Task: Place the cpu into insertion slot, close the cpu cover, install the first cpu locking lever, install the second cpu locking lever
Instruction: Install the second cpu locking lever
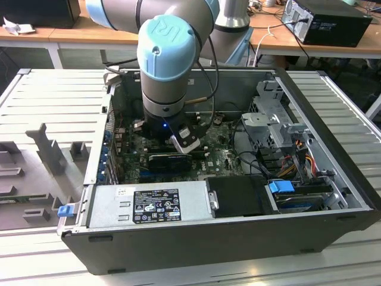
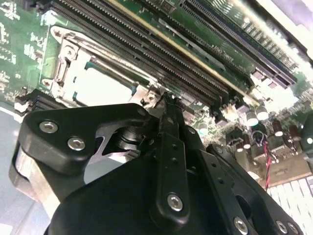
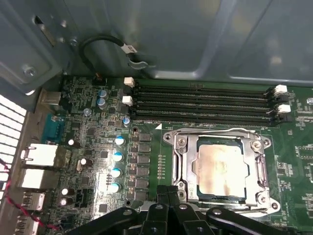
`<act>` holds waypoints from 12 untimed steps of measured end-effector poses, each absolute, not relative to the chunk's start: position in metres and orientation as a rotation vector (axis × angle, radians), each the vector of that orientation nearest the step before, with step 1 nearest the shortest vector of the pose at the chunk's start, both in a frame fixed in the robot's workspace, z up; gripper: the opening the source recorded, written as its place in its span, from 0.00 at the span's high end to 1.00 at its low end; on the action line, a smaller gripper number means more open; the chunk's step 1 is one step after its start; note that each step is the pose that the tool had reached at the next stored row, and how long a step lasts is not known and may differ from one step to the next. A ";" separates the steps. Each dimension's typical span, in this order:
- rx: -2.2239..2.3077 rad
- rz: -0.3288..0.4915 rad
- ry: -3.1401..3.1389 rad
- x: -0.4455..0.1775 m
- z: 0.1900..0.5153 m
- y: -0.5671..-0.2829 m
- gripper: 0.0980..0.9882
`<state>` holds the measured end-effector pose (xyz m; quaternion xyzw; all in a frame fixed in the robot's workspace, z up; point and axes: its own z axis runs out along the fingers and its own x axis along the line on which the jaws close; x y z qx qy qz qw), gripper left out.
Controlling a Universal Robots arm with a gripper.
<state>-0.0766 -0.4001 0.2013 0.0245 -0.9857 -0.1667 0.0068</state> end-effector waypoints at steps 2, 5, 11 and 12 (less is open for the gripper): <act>0.077 -0.521 -3.083 -0.077 0.204 -0.400 0.99; 0.077 -0.521 -3.083 -0.077 0.209 -0.400 0.99; 0.077 -0.521 -3.083 -0.077 0.219 -0.400 0.99; 0.077 -0.521 -3.083 -0.077 0.221 -0.400 0.99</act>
